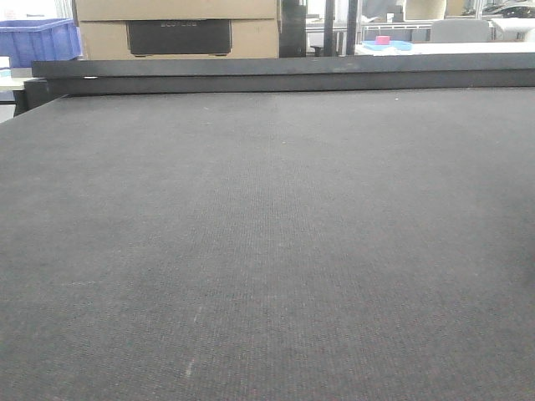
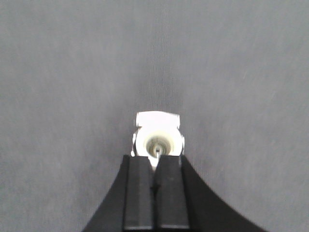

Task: Place valve from conveyor to right shelf box
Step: 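Close the right gripper on the valve body and lift it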

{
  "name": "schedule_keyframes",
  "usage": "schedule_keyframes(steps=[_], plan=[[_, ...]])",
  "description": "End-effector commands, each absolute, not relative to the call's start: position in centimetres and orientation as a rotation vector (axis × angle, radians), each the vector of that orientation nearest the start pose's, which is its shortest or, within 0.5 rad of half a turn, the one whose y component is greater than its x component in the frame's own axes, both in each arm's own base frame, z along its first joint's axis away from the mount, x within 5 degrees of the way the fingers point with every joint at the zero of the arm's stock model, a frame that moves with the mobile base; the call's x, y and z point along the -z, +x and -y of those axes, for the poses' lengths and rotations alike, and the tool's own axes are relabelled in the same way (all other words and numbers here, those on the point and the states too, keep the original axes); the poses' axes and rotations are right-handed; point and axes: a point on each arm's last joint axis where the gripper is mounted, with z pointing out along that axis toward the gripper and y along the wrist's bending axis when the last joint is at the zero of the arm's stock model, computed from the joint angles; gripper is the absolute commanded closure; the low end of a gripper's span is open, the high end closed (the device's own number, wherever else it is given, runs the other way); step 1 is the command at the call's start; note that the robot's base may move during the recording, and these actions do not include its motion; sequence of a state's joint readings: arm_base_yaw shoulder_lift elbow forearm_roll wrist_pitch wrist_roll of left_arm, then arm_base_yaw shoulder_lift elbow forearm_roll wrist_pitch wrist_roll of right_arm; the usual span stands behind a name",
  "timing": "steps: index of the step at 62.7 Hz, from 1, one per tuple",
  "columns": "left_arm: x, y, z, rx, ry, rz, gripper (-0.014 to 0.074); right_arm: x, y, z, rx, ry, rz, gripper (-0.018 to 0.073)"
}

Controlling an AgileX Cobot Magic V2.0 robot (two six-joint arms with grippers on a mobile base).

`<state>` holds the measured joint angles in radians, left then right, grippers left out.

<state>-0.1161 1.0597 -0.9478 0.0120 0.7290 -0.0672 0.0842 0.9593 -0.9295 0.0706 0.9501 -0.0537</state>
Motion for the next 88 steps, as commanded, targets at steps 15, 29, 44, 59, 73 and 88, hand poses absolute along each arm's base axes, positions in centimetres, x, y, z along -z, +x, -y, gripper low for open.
schedule_keyframes(steps=[15,29,44,59,73,88], plan=[[-33.5,22.5,2.0,0.107,-0.089,-2.426,0.0707,-34.2,21.3,-2.1,-0.081,-0.158,-2.649,0.0727],[-33.2,22.3,1.2,0.082,-0.137,-2.494,0.0707,-33.8,23.4,-2.3,-0.082,-0.164,-2.738,0.0687],[-33.2,22.3,1.2,0.082,-0.137,-2.496,0.0707,-31.6,25.7,-2.5,-0.082,-0.172,-2.889,0.0246],[-33.2,22.3,1.2,0.082,-0.137,-2.498,0.0707,-28.6,27.7,-2.6,-0.082,-0.175,-3.001,0.0002],[-33.1,22.2,1.2,0.081,-0.138,-2.504,0.0707,-25.7,29.4,-2.7,-0.081,-0.173,-3.068,0.0010],[-33.0,22.1,1.1,0.078,-0.139,-2.526,0.0707,-24.8,29.9,-2.8,-0.080,-0.171,-3.073,0.0010]])
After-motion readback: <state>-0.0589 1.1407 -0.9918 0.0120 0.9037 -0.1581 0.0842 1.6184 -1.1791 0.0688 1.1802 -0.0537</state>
